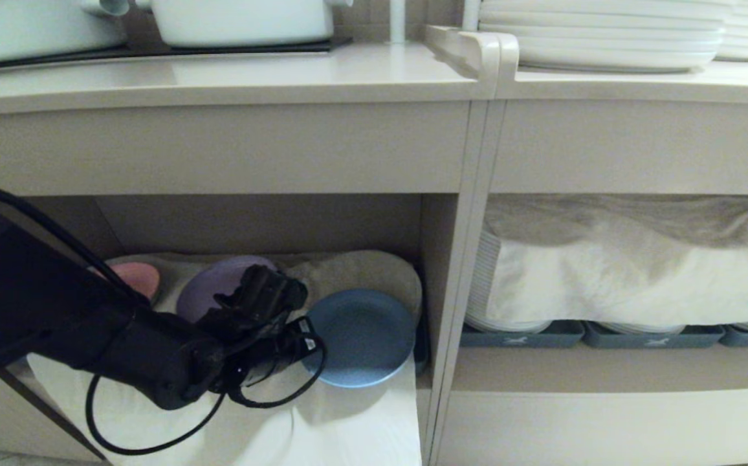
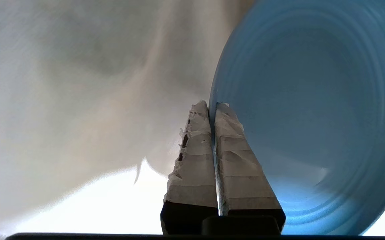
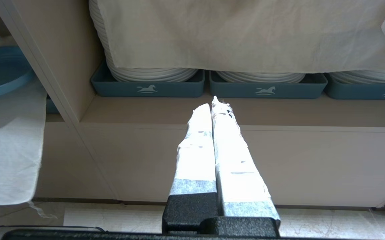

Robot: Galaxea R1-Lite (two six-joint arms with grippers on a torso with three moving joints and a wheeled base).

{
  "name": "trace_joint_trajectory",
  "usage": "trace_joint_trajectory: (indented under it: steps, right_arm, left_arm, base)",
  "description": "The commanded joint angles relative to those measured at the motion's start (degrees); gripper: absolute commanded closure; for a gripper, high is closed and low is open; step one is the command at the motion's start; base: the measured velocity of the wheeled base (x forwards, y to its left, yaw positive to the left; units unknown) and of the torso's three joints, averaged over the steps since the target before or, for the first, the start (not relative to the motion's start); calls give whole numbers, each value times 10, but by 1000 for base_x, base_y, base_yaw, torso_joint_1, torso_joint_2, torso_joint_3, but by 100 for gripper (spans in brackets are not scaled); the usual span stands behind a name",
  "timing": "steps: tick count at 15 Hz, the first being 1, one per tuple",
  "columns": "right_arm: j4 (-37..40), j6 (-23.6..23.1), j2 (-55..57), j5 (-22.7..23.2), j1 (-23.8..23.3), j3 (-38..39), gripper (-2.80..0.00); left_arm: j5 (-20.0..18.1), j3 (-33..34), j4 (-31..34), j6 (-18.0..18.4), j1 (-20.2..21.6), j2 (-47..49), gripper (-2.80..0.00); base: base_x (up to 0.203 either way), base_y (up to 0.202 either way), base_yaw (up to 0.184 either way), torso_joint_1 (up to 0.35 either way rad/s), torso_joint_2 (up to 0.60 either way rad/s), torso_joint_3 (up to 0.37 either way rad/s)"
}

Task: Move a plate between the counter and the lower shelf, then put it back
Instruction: Pick up the plate in the cupboard, then put the plate

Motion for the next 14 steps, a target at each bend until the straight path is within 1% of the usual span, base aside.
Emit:
trace_joint_trajectory:
  steps: [1,14]
  right_arm:
    - [0,0,0,0,0,0,0]
    - [0,0,0,0,0,0,0]
  left_arm:
    - [1,19,-2,-4,0,-19,0]
    - [0,131,-4,-5,1,-140,0]
  base:
    - [0,0,0,0,0,0]
    - [0,0,0,0,0,0]
